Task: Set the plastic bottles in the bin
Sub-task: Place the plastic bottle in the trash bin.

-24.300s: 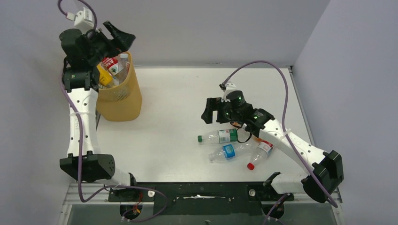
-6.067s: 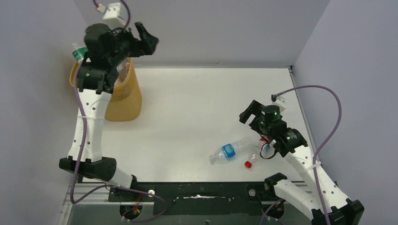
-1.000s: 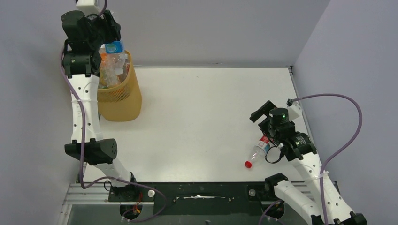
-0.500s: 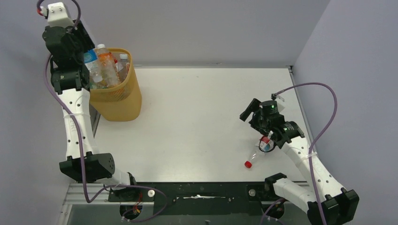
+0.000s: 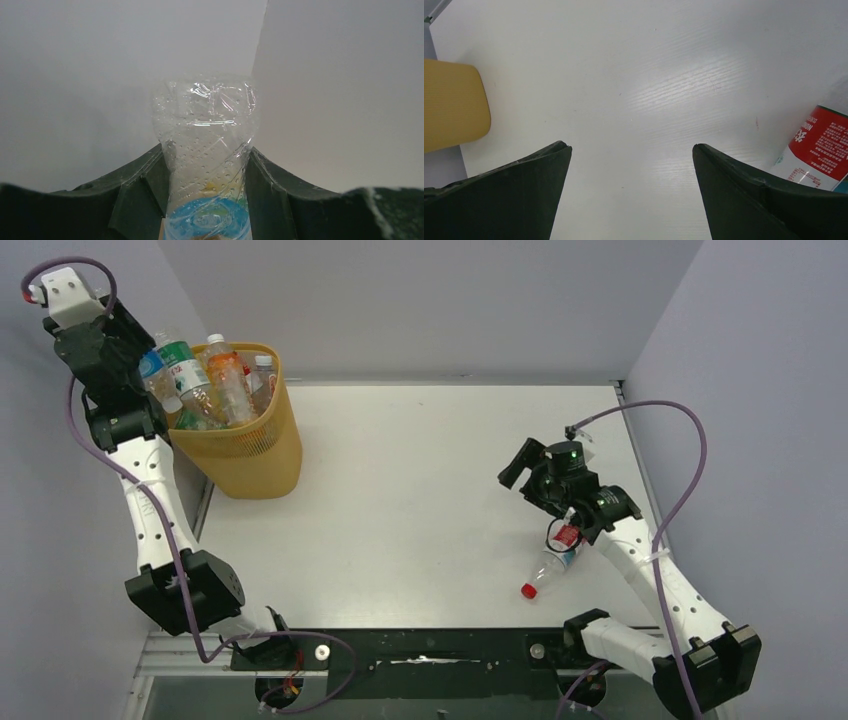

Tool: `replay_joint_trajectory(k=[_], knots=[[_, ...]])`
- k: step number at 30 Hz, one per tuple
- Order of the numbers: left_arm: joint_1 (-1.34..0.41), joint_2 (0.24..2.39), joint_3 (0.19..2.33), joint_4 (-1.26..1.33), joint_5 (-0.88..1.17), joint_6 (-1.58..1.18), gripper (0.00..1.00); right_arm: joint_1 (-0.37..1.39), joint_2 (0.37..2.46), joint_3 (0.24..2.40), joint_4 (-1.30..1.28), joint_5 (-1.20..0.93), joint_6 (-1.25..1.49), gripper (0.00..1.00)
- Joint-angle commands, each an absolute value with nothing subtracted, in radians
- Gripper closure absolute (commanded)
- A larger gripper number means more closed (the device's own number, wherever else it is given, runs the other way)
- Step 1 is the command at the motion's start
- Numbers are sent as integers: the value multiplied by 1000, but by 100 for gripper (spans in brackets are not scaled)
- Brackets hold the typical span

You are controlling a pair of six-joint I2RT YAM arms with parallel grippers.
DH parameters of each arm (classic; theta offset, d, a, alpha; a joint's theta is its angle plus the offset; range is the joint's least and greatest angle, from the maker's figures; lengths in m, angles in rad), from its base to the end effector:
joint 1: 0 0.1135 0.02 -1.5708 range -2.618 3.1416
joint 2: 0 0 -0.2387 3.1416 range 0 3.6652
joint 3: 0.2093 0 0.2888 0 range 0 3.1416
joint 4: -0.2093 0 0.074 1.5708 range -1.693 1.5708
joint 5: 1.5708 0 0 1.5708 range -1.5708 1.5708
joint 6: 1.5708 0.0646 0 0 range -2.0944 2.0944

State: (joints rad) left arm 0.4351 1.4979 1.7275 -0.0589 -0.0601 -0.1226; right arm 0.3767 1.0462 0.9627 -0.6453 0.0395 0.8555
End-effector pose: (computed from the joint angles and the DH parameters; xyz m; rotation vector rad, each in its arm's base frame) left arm 0.3616 0.1723 0.4978 -0.4353 1.3380 0.3015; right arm 0.2709 0.1044 0.2641 0.5825 2.2980 0.5752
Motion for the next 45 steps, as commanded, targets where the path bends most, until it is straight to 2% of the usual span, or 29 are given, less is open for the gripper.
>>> replay_joint_trajectory(k=[1,9,20,38,45], knots=[[443,1485,1647,191,-20,-138,52,409,1061,1007,-601,46,855,2],[445,1489,1544,319,16,-95,53,452,1082,1014,-586,64,870,2],[444,1526,1539,417,64,-47,51,487,1093,1009,-570,75,881,2],[441,1492,1216,729,142,-75,48,491,1076,967,-534,59,875,2],[428,1477,1180,693,155,-104,46,495,1083,948,-506,50,884,2]])
